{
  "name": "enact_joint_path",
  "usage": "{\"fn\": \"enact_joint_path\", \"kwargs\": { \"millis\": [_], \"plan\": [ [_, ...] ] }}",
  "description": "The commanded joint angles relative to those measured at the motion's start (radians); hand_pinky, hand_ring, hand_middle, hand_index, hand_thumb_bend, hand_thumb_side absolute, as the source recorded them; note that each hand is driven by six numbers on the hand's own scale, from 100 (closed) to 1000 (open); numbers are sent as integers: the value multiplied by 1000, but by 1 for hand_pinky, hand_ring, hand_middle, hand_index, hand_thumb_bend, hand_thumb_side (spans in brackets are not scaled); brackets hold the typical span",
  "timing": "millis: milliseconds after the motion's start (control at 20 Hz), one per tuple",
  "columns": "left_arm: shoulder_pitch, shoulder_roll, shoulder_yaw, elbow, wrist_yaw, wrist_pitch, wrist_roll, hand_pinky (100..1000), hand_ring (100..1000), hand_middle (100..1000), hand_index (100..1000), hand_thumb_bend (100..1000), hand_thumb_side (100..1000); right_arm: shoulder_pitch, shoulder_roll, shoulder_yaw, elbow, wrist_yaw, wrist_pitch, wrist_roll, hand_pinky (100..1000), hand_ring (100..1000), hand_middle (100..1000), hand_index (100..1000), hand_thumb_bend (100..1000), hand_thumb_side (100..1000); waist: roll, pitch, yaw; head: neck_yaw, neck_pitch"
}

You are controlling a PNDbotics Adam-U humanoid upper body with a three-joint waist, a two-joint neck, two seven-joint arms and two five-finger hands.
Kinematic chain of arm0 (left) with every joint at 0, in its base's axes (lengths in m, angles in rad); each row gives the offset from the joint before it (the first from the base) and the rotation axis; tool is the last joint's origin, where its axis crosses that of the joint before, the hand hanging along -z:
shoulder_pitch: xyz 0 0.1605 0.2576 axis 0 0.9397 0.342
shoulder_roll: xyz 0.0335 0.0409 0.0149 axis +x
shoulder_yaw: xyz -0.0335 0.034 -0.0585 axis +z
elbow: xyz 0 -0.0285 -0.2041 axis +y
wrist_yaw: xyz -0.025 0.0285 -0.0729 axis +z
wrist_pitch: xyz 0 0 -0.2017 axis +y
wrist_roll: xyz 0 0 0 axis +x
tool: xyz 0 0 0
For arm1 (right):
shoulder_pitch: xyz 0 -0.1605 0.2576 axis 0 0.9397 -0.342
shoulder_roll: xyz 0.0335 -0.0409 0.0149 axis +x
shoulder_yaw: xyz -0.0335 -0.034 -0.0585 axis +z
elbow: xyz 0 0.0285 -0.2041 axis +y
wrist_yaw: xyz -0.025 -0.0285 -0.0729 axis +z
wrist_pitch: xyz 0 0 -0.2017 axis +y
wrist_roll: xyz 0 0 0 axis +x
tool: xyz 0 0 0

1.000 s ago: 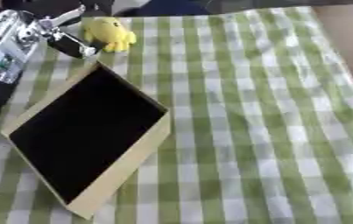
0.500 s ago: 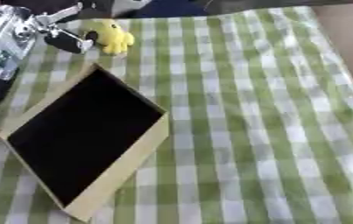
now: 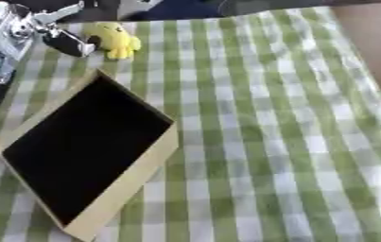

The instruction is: Pick up objects on the table and place them in the box.

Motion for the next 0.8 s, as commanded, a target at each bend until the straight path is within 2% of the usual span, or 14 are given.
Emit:
{"fn": "enact_joint_path", "kwargs": {
  "millis": [50, 600, 800],
  "plan": [
    [-25, 36, 18, -5, -22, 5, -10, 830, 920, 889, 929, 210, 100, -15, -19, -4, -20, -10, 1, -2, 729, 731, 636, 811, 100, 1000, 0, -21, -5, 7, -20],
    [-21, 42, 28, 13, -77, 23, 9, 812, 908, 865, 901, 161, 100, -25, -15, -3, -20, -26, 2, -12, 728, 724, 625, 805, 100, 1000, 3, -1, -32, 19, -43],
    [-21, 40, 31, 23, -99, 31, 11, 759, 862, 798, 865, 119, 100, -24, -15, -4, -20, -29, 5, -14, 727, 723, 624, 805, 100, 1000, 3, 4, -36, 21, -45]
  ]
}}
